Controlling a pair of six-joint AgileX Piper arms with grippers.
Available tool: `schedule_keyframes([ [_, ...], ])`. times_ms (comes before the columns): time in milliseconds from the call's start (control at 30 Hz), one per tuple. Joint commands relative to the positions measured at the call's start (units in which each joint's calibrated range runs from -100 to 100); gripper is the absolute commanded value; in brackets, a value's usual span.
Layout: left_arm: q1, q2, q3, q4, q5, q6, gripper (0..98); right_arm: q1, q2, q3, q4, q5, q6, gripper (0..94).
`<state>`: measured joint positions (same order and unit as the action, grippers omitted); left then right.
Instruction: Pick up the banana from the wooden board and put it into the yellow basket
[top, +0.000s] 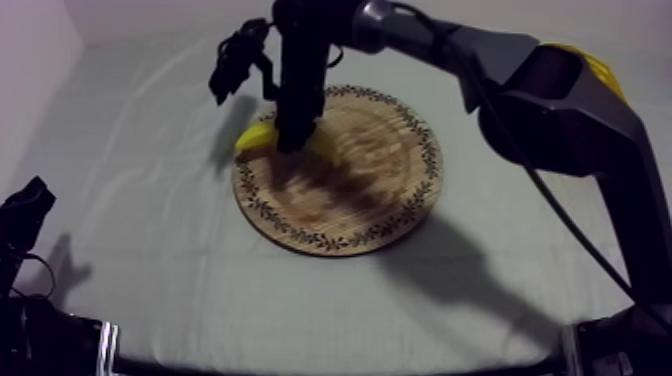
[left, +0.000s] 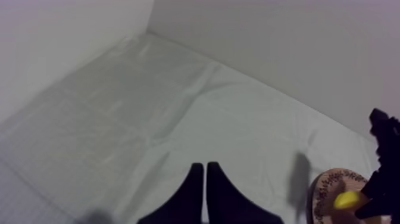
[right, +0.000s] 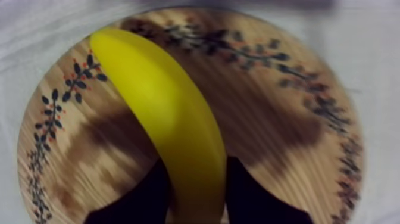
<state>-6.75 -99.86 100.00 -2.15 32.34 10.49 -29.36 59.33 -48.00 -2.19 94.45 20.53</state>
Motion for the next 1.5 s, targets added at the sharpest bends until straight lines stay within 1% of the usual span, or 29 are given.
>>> schedule_keyframes([
  [0,0.0,0.0,0.0,0.03,0.0,0.0,0.1,0.6,-3.2,1.4,-0.2,0.4,0.3,18.4],
  [233,0.0,0.0,0.0,0.03,0.0,0.0,0.1,4.4,-14.6,10.1,-0.1,-0.2,1.1,18.3],
  [467,0.0,0.0,0.0,0.03,0.0,0.0,0.1,10.8,-26.4,18.8,-0.6,-0.8,1.2,16.9],
  [667,0.0,0.0,0.0,0.03,0.0,0.0,0.1,16.4,-35.3,24.1,-0.9,-1.4,-0.5,16.7],
  [833,0.0,0.0,0.0,0.03,0.0,0.0,0.1,20.8,-41.4,29.3,-1.0,-3.3,-1.9,17.3],
  [1100,0.0,0.0,0.0,0.03,0.0,0.0,0.1,27.8,-45.8,36.4,-0.7,-6.5,-3.6,18.1],
  [1333,0.0,0.0,0.0,0.03,0.0,0.0,0.1,33.2,-46.4,41.7,0.6,-10.3,-4.0,20.3],
  [1467,0.0,0.0,0.0,0.03,0.0,0.0,0.1,35.2,-46.0,44.0,1.4,-12.9,-4.4,21.3],
])
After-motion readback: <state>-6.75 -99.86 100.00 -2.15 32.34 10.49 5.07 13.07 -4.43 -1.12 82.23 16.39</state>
